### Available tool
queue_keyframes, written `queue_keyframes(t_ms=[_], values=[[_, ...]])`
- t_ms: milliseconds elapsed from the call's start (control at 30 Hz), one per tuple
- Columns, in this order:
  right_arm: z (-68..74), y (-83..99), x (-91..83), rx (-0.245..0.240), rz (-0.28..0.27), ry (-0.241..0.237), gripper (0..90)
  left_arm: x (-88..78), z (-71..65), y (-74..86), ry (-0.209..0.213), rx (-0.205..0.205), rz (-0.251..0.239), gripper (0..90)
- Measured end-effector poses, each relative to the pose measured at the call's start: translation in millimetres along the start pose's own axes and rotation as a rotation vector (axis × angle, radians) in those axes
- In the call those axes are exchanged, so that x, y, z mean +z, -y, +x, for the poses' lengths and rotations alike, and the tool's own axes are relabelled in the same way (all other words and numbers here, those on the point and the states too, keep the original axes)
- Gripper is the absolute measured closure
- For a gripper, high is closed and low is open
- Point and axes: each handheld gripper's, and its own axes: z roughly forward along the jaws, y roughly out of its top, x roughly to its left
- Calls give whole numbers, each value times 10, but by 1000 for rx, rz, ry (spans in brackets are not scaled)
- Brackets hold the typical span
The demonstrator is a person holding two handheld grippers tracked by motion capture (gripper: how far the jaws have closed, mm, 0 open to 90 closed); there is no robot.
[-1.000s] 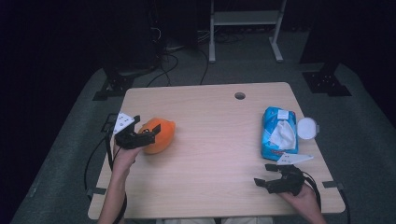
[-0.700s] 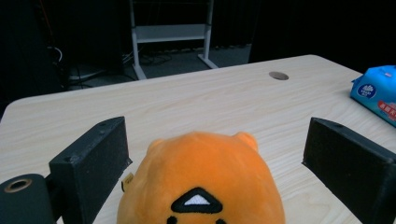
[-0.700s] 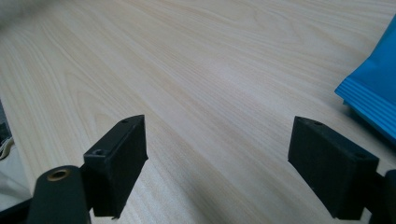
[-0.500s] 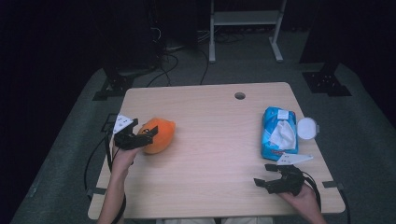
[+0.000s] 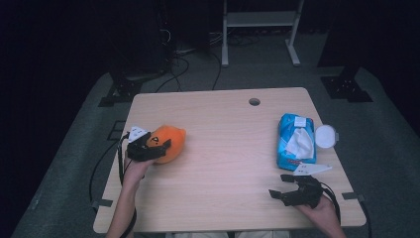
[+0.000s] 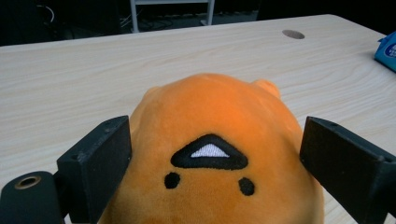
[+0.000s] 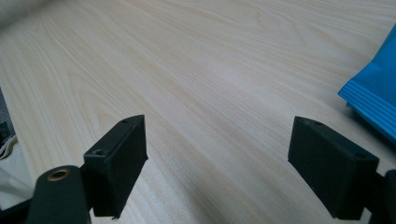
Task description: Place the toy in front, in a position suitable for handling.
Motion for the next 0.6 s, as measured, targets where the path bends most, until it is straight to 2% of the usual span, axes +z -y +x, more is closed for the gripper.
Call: queue_keyframes(t_ms=[67,400,600], values=[[3,0,0,-1,1,0,184,10,-11,17,4,-5,2,96],[15,-3,-11,-4,-3,-3,184,57,-72,85,-13,33,26,164],[16,-3,-15,-5,-6,-3,184,42,-65,102,-23,44,33,325]])
